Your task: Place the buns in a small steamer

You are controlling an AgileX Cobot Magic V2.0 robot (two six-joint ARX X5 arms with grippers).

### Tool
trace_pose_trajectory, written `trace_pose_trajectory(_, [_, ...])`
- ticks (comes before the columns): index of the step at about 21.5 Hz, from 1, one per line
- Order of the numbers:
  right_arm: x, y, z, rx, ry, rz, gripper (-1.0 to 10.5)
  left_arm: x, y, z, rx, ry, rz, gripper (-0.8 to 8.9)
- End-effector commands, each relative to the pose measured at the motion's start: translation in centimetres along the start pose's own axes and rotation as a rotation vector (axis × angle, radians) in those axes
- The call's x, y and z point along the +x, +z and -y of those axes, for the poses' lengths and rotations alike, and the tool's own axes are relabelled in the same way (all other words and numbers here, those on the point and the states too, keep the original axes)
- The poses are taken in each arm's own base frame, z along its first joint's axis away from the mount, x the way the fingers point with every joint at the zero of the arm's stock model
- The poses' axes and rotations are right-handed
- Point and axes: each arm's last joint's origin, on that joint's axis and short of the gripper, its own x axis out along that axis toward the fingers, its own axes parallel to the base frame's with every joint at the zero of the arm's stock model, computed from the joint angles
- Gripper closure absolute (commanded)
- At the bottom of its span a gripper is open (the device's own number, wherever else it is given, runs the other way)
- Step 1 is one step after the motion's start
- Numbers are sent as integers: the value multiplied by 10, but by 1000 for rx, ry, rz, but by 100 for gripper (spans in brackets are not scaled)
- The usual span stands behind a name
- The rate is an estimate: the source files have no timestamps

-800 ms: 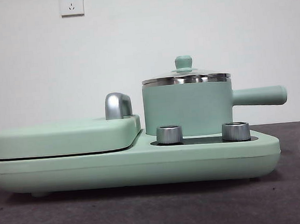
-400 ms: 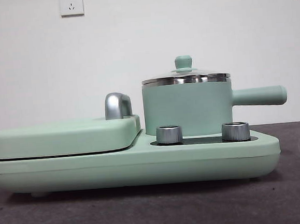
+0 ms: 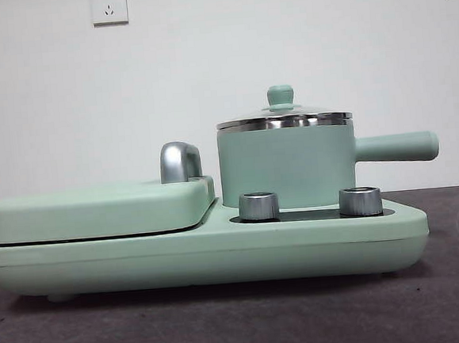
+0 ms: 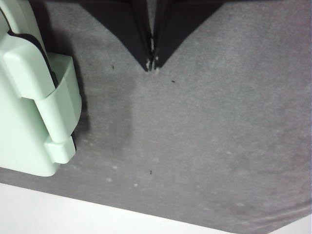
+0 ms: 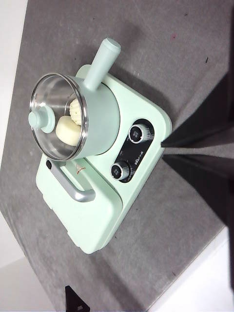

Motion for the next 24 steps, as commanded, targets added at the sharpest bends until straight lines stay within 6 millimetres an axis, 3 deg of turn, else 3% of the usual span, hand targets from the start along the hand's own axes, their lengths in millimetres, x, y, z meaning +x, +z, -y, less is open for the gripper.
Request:
trace_pose_trajectory(1, [-1, 2, -1, -1, 6, 17, 926, 3, -6, -1, 36, 4, -12, 807])
trace_pose_trajectory(17, [-1, 2, -1, -1, 6, 17, 926, 9, -8, -2, 58, -3, 85, 807])
trace_pose_trajectory(24, [-1, 2, -1, -1, 6, 17, 926, 9, -8, -1, 221, 4, 86, 807])
